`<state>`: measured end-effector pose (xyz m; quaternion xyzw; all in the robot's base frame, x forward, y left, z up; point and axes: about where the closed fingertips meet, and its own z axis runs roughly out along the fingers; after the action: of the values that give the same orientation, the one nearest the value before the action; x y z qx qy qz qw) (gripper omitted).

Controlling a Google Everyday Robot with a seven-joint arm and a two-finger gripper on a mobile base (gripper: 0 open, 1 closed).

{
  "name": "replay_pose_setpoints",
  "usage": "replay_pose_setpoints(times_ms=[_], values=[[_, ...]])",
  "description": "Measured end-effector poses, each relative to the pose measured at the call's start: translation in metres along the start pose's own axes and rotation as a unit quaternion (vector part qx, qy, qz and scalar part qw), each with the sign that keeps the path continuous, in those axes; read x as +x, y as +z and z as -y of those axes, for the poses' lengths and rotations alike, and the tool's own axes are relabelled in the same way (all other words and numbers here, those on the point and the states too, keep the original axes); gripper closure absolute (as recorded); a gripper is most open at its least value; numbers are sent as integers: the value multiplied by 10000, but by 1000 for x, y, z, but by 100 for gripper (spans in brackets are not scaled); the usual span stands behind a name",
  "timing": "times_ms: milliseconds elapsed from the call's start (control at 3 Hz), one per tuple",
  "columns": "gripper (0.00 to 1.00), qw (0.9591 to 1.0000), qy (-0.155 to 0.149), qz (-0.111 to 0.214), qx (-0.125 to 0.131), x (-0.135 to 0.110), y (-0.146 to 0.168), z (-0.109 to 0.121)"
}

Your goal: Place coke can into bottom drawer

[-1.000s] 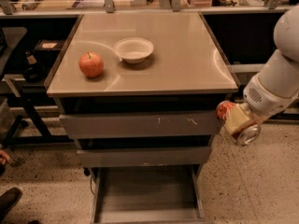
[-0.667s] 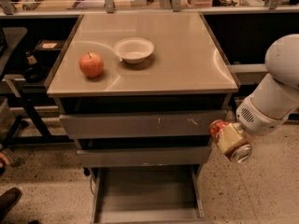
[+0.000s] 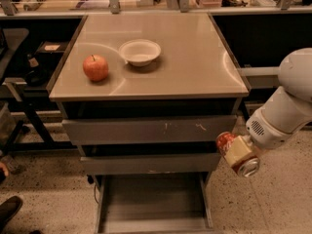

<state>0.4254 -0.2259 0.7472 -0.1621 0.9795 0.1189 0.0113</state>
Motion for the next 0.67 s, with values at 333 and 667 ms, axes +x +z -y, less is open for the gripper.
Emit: replay_pose_setpoints(times_ms=[333, 667], values=[[100, 9990, 222, -144, -356, 7, 57, -12], [100, 9969, 515, -192, -562, 8, 110, -14]])
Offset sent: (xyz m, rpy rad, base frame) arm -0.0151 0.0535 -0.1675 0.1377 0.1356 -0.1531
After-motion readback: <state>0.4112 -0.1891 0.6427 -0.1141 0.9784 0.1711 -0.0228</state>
